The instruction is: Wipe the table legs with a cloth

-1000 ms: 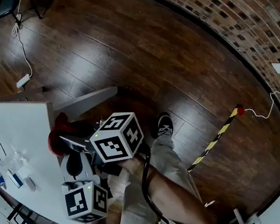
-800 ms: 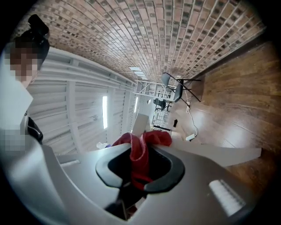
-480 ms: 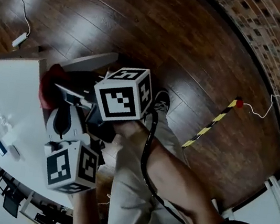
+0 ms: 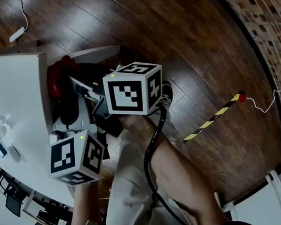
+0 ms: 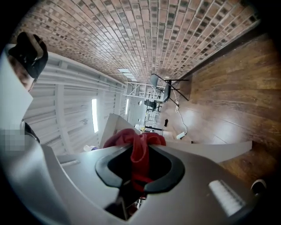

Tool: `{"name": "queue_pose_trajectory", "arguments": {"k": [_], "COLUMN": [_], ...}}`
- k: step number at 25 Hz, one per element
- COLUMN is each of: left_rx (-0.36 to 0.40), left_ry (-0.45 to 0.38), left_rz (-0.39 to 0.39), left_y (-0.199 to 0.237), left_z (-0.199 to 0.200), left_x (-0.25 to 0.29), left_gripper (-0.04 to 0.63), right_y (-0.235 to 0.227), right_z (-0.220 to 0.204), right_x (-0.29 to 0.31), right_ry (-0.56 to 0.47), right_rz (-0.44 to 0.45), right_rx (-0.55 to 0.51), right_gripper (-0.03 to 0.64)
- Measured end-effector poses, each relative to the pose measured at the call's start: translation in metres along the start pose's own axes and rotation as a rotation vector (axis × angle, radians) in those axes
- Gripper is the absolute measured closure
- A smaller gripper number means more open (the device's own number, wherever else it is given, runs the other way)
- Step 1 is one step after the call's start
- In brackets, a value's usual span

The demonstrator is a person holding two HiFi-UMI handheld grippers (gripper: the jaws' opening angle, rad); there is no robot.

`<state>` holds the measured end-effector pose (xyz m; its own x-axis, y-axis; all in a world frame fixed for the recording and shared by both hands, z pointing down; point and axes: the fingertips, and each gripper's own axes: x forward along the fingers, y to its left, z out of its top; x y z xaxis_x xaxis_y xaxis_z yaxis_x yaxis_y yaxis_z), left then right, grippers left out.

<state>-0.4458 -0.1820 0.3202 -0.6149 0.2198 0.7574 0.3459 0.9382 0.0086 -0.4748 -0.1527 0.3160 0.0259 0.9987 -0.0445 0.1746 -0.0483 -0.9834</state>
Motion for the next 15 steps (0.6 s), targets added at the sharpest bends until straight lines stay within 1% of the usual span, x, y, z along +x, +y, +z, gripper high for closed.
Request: {"name": "queue_pose_trajectory", "arguments": {"k": [5,9,15], "left_rx": [-0.006,-0.013,-0.015], "left_ry": [0.028,0.06,0.093], "left_rz": [-0.016,-0.012,-0.028], "left_y": [0.0,0.006,0.006], "left_z": [-0.007,-0.02,-0.03], "left_x": [0.014,0.017,0.029], "left_gripper": [0.595,0.595,0.595], "right_y": [-0.019,-0.03,-0.046], "right_z": [0.003,-0.008,-0.012], "right_x": [0.0,0.001,-0.002], "right_ry": [-0.024,-0.041,-0.058], "right_rz": [-0.029,-0.033,-0.071], "right_rx": [0.025,0.08,0.109], "right_gripper": [0.554,0.552,0.549]}}
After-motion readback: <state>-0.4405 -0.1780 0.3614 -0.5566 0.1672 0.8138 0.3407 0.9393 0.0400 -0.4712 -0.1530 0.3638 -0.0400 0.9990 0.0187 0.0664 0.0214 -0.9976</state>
